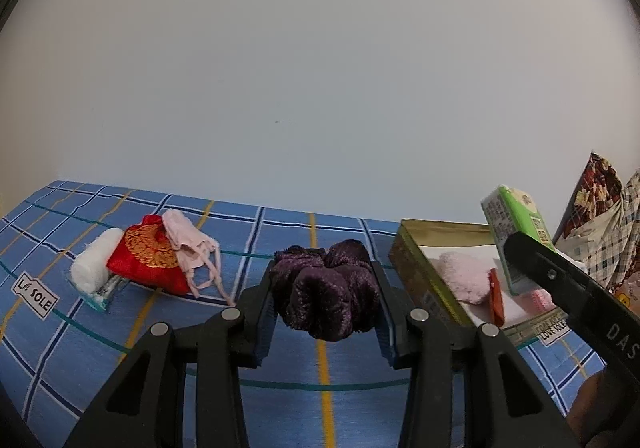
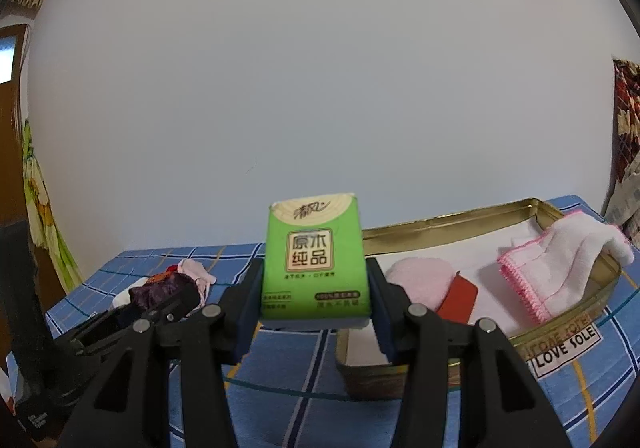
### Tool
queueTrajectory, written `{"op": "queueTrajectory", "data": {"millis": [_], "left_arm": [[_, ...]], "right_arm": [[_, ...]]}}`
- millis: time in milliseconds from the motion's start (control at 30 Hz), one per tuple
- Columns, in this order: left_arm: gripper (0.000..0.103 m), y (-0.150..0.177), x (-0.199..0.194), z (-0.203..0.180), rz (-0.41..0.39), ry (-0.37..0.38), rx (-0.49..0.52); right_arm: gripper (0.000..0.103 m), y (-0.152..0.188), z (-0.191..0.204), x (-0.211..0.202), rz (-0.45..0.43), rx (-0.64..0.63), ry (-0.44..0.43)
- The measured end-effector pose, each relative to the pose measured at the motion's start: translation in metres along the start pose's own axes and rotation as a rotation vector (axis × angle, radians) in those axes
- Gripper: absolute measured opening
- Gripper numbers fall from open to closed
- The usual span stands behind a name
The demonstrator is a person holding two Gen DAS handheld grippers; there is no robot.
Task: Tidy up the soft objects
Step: 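Carry the tissue pack and scrunchie over the gold tin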
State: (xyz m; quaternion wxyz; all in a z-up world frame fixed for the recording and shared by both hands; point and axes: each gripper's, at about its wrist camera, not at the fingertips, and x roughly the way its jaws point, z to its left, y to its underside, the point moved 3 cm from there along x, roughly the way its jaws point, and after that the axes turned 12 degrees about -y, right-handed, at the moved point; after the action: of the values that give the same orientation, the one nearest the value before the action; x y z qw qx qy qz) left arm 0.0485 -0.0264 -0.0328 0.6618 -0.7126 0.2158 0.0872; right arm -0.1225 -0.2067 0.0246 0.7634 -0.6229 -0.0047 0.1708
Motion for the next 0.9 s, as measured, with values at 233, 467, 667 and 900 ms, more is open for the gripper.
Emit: {"op": "queueTrajectory", "data": {"millis": [233, 467, 667, 900], "left_arm": [[0.045, -0.001, 0.002, -0.021, 0.002, 0.043, 0.011], [0.045, -0.005, 0.0, -0.046, -0.016, 0.09, 0.036], [0.044, -0.006, 0.002, -0.078, -0.027, 0.138, 0.076], [0.044, -0.005, 0.007, -0.112, -0.028, 0.181, 0.107]], "right_arm": [[0.049, -0.007, -0.008, -0.011, -0.028, -0.002, 0.019], [0.049, -0.012, -0.028, -0.02, -0.041, -0.015, 0.074], [0.049, -0.018, -0.055, -0.038, -0.073, -0.046, 0.158], [0.049, -0.029, -0.106, -0.062, -0.103, -0.009, 0.297]]}}
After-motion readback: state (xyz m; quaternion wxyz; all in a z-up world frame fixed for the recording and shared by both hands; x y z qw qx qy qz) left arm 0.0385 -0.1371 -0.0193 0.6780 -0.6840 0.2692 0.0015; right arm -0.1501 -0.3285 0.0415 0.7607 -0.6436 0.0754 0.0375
